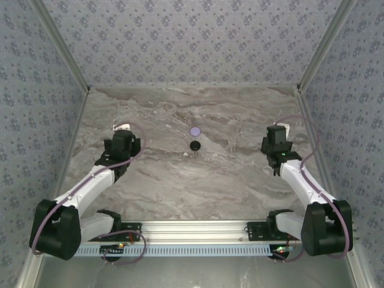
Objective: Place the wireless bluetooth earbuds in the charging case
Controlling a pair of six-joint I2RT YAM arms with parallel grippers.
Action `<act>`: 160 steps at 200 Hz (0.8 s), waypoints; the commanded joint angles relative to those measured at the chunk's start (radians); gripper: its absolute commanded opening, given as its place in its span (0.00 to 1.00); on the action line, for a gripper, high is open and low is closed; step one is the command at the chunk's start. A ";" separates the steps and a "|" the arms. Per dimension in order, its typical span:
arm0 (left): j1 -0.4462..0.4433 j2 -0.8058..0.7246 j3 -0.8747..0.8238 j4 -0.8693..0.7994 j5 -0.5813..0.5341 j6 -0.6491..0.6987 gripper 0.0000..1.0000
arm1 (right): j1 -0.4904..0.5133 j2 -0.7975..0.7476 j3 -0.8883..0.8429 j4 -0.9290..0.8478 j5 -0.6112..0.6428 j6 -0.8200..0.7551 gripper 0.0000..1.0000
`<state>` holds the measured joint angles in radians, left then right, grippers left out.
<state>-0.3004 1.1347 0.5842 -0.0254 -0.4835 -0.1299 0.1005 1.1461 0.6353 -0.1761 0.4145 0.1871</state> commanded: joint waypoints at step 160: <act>0.293 0.171 -0.238 0.726 0.392 0.089 0.99 | -0.171 0.127 -0.306 0.812 -0.359 -0.182 0.69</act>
<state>-0.0315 1.2640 0.3370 0.5705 -0.1802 -0.0284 -0.0635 1.2346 0.3370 0.5068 0.0910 0.0345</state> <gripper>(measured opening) 0.992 0.686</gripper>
